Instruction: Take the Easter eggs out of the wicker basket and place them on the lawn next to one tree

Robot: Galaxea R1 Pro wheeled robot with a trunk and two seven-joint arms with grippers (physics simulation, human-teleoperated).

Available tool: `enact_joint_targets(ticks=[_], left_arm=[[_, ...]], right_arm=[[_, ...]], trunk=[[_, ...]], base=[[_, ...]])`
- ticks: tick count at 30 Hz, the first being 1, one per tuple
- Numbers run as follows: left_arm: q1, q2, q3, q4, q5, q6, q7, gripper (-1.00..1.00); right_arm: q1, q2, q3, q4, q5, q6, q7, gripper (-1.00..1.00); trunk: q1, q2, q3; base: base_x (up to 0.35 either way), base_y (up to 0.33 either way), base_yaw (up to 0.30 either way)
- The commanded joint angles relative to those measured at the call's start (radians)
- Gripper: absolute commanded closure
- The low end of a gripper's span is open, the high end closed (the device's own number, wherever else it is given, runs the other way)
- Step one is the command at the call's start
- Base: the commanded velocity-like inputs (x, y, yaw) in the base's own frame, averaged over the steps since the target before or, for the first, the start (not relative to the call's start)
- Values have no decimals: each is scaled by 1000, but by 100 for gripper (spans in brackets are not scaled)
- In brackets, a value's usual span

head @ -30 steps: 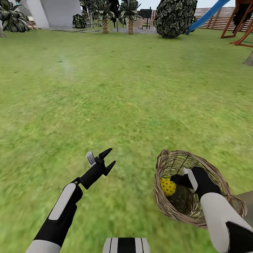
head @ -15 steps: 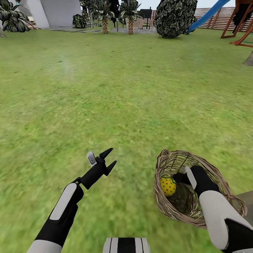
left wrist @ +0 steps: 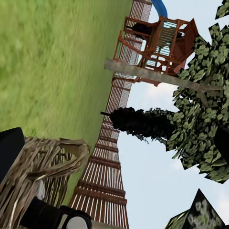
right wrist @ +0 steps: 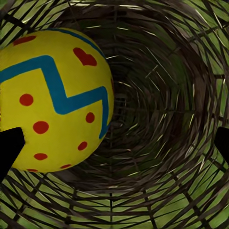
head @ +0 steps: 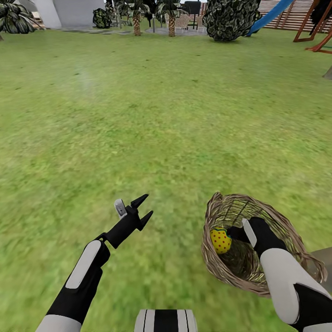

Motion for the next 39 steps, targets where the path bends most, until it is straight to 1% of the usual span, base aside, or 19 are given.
enact_joint_targets(ticks=[1,4,8,9,13,14,21,27,31,39], left_arm=[[0,0,1,0,3,4,-1,-100],[0,0,-5,1,1,4,-1,-100],[0,-1,-18,1,0,4,-1,-100],[0,-1,-18,1,0,4,-1,-100],[0,-1,-21,2,0,-6,-1,-100],[0,-1,-21,2,0,-8,-1,-100],[0,-1,-21,2,-2,-13,-1,-100],[0,-1,-21,2,-2,-13,-1,-100],[0,-2,-21,2,-2,-13,-1,-100],[0,-2,-22,2,-2,-13,-1,-100]], right_arm=[[-1,1,-4,-1,6,4,2,-100],[-1,0,-3,-4,6,4,15,-100],[-1,-3,-1,-9,7,6,91,-100],[-2,-3,-1,-10,8,6,100,-100],[-2,-7,-1,-16,8,6,140,-100],[-3,-7,-1,-17,8,6,142,-100],[-28,-7,-1,-19,9,5,147,-100],[-35,-7,0,-20,8,-11,155,-100],[-36,-7,0,-20,9,-20,158,-100],[-36,-7,-1,-18,8,-23,158,-100]], trunk=[[0,0,-1],[0,0,-1],[0,0,-1],[0,0,-1],[2,-1,-16],[2,-1,-20],[2,-1,-20],[5,-3,-43],[5,-3,-43],[8,-5,-74]], base=[[0,0,0],[0,0,0],[0,0,0],[0,0,0],[0,0,0],[0,0,0],[0,0,0],[0,0,0],[0,0,0],[0,0,0]])
